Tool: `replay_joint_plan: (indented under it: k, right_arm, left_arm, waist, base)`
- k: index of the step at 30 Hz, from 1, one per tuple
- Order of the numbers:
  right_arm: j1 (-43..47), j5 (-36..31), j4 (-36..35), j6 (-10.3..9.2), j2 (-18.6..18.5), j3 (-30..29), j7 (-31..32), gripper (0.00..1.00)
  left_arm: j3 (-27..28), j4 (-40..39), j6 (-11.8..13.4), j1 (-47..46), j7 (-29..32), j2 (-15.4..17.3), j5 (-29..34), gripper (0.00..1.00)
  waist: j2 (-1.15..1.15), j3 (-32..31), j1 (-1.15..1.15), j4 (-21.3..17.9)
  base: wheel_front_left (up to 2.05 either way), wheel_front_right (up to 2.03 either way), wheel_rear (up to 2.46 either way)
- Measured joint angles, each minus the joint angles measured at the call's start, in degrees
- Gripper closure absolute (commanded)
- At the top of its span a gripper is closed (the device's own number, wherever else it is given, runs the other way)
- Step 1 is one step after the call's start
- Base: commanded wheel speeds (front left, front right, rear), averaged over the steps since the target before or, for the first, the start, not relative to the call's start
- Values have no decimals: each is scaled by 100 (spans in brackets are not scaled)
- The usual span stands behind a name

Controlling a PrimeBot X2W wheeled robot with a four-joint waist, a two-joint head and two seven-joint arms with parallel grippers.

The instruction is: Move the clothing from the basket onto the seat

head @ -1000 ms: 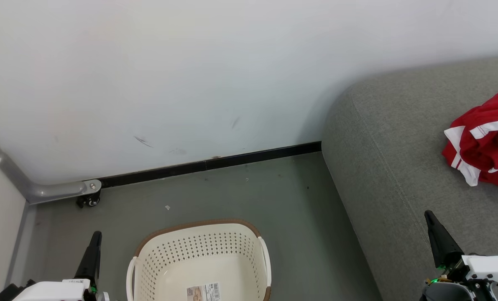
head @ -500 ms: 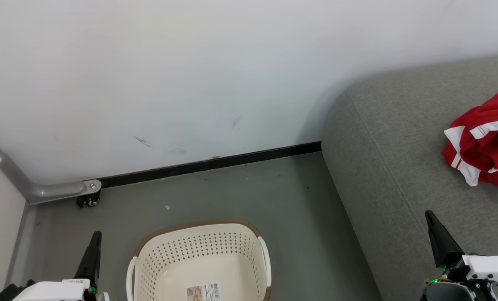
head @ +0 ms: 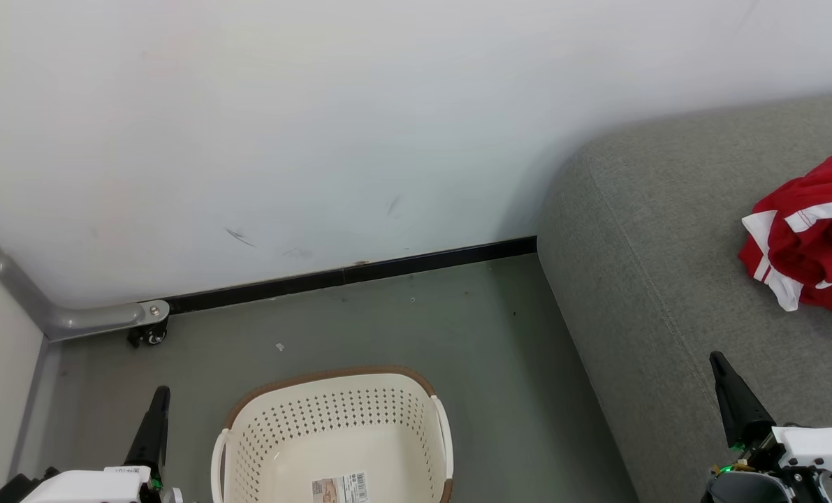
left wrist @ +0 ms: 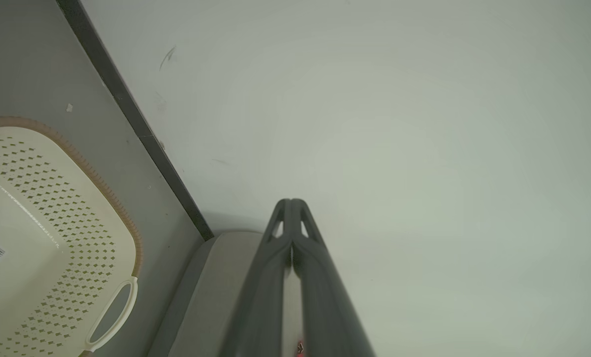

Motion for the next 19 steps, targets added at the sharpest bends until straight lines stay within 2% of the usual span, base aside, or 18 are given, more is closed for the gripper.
replay_joint_plan:
  k: [19]
  right_arm:
    - [0, -8, 1, 0, 12, -13, 1, 100]
  left_arm:
    - [0, -1, 0, 0, 0, 0, 0, 100]
  waist:
    - [0, 0, 0, 0]
  base:
    - [0, 0, 0]
